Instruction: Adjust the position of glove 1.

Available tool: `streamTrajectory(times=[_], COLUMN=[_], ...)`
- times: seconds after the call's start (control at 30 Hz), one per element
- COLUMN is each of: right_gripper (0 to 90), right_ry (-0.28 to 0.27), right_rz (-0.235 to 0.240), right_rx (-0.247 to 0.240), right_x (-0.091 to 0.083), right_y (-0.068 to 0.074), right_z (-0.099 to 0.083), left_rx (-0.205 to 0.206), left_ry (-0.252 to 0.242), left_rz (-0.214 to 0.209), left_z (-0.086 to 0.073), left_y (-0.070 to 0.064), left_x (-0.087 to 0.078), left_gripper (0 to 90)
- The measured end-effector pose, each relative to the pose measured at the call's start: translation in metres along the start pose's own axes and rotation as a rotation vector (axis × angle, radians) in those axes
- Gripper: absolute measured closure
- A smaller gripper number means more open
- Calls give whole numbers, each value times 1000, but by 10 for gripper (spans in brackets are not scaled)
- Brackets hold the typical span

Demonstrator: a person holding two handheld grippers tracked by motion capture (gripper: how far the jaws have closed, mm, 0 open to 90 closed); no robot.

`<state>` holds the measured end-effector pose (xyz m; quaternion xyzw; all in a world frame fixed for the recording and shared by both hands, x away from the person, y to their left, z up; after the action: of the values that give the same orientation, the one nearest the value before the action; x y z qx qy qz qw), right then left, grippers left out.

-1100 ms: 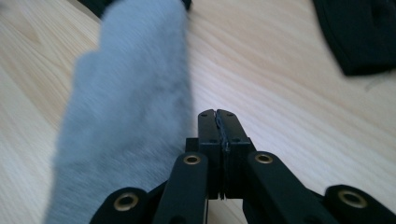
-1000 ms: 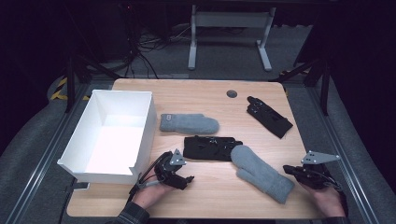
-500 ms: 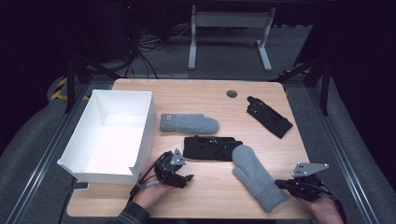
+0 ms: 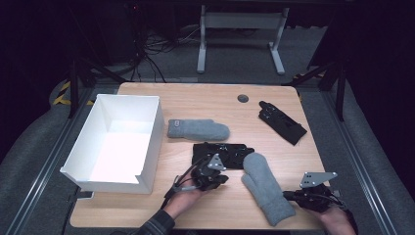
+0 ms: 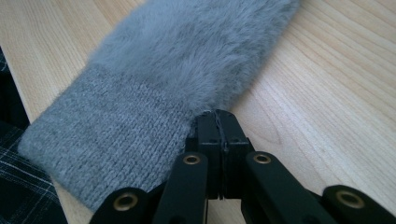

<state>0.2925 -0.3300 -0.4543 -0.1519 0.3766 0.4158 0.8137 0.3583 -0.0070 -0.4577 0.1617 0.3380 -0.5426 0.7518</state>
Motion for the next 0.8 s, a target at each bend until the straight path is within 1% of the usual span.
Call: streamTrajectory(times=[0.13, 0.2, 0.23, 0.3, 0.33, 0.37, 0.4, 0.47, 0.5, 0.53, 0.57, 0.6, 0.8], right_gripper=[900, 900, 900, 900, 900, 900, 900, 900, 900, 900, 900, 900, 900], right_ry=[-3, -2, -3, -2, -7, -8, -8, -9, -10, -13, -13, -12, -12], right_rz=[8, 19, 24, 32, 40, 46, 51, 56, 61, 79, 79, 96, 145], right_rx=[-5, -15, -15, -18, -25, -27, -31, -36, -44, -53, -53, -66, -96], right_x=[1, 2, 3, 4, 5, 6, 7, 8, 9, 12, 12, 16, 27], right_y=[2, 3, 4, 5, 6, 7, 8, 9, 11, 14, 14, 16, 24], right_z=[1, 3, 3, 4, 5, 6, 7, 8, 10, 13, 13, 16, 29], left_rx=[10, 10, 3, 19, 20, 6, 13, 12, 4, 6, 6, 4, -5], left_ry=[-2, 14, 3, 10, 7, 6, -1, -7, -8, -13, -13, -14, -21], left_rz=[-44, -58, -63, -53, -51, -53, -55, -51, -52, -51, -51, -50, -51], left_z=[16, 19, 20, 24, 25, 26, 27, 28, 29, 29, 29, 29, 29], left_y=[-5, -6, -7, -6, -5, -5, -4, -3, -3, -3, -3, -1, 1], left_x=[30, 40, 42, 44, 44, 43, 43, 43, 42, 42, 42, 41, 39], left_gripper=[898, 898, 898, 897, 897, 897, 897, 897, 897, 897, 897, 897, 897])
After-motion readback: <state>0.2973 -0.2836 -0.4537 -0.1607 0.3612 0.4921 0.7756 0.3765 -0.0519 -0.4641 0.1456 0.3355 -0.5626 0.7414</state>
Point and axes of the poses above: each handheld gripper's, and its own axes: x roughly forward along the jaws, z roughly out of its top, y roughly to its left, the point moved 1 cm from there along x, roughly forward along the jaws, and after that the axes turned 3 degrees about -y, right-handed, at the moved point
